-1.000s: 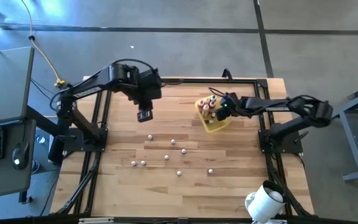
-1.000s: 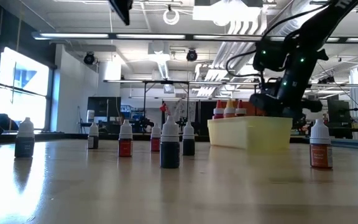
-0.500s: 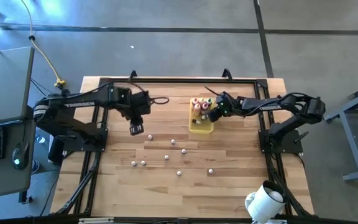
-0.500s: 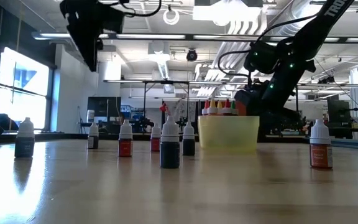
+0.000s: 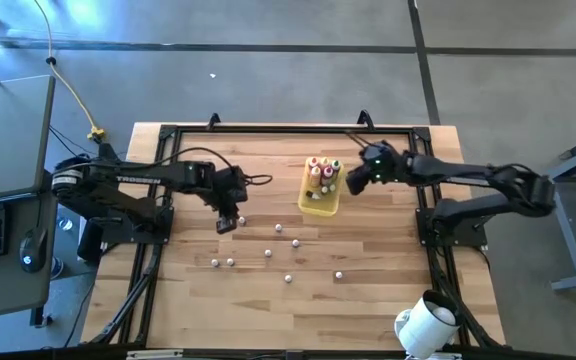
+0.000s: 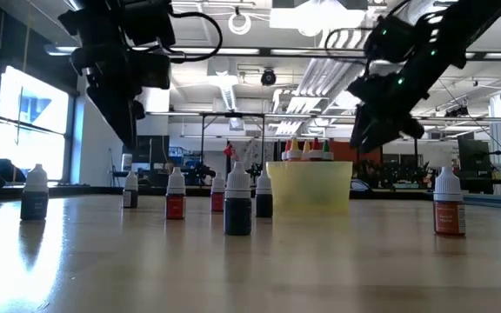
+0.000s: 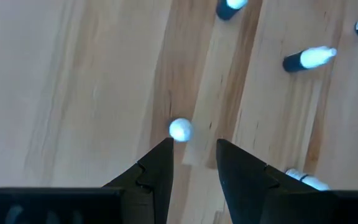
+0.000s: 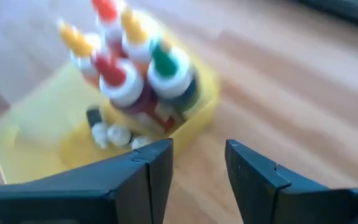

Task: Pick & Place food coloring
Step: Put the small red food coloring bottle into the bin

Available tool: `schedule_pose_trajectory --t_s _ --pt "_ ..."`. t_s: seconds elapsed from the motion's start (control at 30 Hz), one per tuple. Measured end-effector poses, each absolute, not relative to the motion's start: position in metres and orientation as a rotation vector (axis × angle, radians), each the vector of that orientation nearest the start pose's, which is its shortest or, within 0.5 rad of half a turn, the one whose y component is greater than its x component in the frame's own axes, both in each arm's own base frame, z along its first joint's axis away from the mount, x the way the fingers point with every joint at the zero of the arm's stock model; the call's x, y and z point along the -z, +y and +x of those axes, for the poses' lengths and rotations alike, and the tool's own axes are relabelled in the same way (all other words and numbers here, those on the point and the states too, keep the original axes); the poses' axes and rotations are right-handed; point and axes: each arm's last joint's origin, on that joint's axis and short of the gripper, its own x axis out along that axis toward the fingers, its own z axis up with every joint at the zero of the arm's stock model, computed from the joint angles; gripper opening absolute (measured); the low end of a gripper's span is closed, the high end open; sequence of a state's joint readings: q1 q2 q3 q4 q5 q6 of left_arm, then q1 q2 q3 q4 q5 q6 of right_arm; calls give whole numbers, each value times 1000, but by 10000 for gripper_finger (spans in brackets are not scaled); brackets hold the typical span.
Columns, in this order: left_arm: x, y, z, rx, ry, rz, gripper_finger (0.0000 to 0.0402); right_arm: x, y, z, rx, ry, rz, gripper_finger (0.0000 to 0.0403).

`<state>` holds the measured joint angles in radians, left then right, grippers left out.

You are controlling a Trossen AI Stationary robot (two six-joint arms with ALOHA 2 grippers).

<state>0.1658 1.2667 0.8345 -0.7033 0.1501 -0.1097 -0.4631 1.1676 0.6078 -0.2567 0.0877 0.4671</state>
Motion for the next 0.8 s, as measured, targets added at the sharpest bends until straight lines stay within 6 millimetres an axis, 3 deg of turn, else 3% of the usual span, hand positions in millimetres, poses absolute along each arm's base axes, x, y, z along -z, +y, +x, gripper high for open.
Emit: schedule_pose_trajectory --t_s 0.3,0.8 --pt "-206 21 237 -124 1166 -163 120 -235 -83 176 757 492 492 139" --pt "-166 20 256 -144 1304 -138 120 -244 -79 174 738 438 451 139"
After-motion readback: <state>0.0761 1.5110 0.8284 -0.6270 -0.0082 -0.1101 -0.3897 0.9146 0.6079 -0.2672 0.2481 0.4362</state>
